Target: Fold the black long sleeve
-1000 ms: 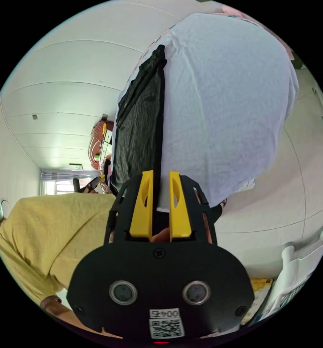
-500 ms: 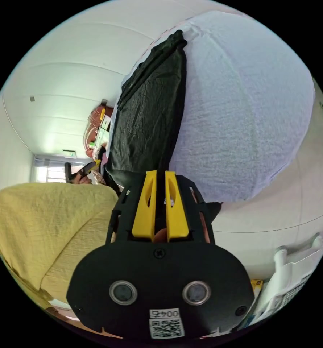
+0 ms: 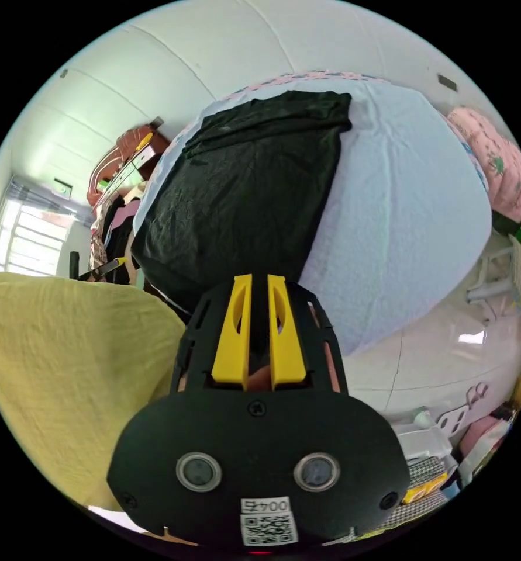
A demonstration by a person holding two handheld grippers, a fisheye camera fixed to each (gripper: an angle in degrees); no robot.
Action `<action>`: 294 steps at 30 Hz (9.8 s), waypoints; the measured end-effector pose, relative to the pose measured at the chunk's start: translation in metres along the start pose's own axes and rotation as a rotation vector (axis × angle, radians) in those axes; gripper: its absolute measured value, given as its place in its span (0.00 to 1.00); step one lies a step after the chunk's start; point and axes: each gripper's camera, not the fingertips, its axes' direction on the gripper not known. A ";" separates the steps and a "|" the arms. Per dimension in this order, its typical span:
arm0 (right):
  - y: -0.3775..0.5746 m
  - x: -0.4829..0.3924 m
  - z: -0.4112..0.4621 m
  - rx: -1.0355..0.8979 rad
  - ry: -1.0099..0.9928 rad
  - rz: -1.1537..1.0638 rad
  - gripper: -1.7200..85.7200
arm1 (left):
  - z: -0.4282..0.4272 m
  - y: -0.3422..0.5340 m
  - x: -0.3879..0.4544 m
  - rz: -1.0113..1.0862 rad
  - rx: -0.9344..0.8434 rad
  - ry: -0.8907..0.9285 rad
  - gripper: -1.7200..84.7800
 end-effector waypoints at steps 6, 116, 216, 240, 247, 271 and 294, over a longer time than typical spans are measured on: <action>-0.058 -0.067 0.094 -0.150 0.037 -0.135 0.08 | 0.032 0.006 -0.026 0.021 -0.004 0.047 0.13; -0.467 0.296 0.265 0.241 0.336 0.061 0.10 | 1.224 -0.584 0.385 1.440 -0.363 -0.039 0.06; -0.318 0.127 0.072 0.196 0.084 0.047 0.14 | 0.314 -0.410 -0.123 0.374 0.130 -0.070 0.06; 0.028 0.172 -0.051 0.278 -0.426 0.580 0.12 | 0.130 -0.085 -0.228 0.147 -0.131 0.448 0.19; 0.056 0.157 -0.055 0.203 -0.449 0.546 0.12 | 0.118 -0.028 -0.276 -0.107 -0.021 0.553 0.21; 0.103 0.066 -0.063 0.160 -0.529 0.547 0.06 | 0.100 -0.021 -0.239 -0.076 -0.052 0.761 0.06; 0.028 0.054 -0.185 0.526 -0.700 0.538 0.02 | -0.020 -0.211 -0.195 -0.134 0.130 0.997 0.05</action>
